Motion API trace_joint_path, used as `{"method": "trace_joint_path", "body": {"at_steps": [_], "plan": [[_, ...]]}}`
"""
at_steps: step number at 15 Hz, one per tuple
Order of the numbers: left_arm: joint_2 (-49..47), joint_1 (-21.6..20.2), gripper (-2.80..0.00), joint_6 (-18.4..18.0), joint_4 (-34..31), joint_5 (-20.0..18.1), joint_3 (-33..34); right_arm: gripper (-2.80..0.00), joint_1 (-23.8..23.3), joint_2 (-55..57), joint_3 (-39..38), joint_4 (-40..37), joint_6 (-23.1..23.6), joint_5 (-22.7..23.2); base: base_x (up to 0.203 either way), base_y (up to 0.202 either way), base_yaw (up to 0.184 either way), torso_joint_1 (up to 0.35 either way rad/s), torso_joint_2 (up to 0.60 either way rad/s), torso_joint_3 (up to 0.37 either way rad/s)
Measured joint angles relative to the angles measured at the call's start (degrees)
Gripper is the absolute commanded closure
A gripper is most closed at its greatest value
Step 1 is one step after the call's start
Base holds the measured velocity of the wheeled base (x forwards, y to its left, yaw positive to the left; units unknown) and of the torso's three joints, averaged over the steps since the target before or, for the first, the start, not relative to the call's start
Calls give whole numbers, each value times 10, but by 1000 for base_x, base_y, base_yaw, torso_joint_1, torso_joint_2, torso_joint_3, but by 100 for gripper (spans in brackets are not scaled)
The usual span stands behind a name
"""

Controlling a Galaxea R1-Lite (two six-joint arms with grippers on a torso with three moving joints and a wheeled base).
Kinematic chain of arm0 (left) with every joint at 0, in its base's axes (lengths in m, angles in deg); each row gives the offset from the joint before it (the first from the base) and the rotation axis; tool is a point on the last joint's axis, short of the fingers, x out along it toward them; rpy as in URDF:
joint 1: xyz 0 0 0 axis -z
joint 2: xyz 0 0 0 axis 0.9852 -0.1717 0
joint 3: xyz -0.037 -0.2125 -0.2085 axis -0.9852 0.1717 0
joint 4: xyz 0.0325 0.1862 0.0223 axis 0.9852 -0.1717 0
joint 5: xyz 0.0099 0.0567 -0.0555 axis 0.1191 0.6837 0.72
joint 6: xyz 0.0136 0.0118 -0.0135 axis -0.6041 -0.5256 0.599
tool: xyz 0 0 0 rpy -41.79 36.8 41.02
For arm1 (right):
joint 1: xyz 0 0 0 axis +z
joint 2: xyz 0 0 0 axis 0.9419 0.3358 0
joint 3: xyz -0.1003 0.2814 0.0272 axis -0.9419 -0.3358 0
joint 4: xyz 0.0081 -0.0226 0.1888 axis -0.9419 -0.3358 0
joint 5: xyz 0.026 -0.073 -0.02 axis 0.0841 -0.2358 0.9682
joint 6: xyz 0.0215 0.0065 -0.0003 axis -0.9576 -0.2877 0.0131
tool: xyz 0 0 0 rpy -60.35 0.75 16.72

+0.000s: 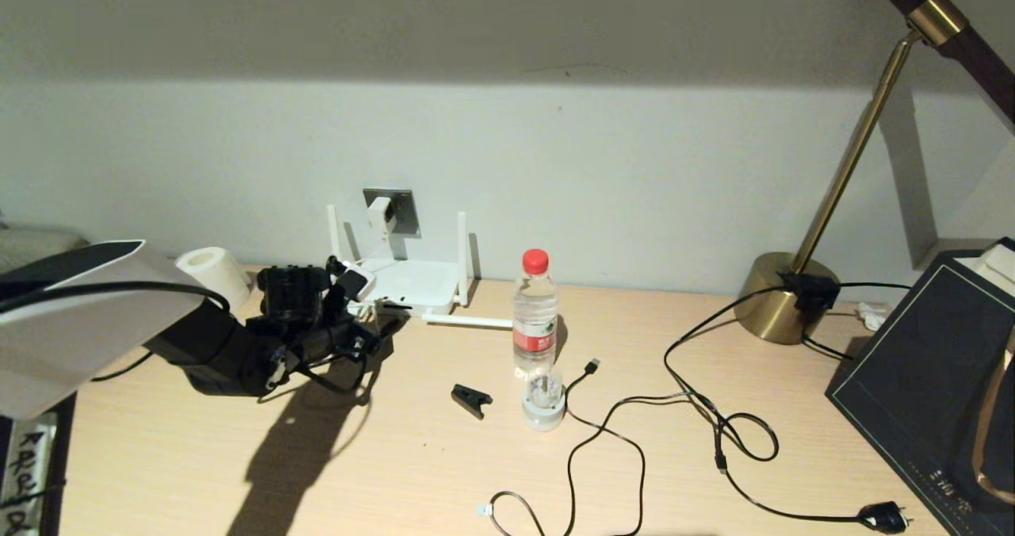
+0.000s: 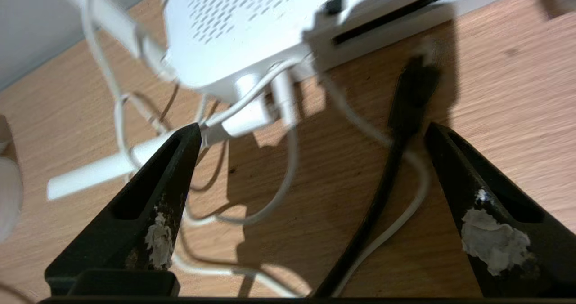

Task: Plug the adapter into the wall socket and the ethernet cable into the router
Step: Hand it to the other hand

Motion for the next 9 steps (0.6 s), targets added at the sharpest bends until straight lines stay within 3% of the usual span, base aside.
{"method": "trace_joint_path", "body": {"at_steps": [9], "plan": [[-13,21,-280,-3,2,31,-4,0,0,0,0,0,0,0,0,0,0,0,0,0]]}}
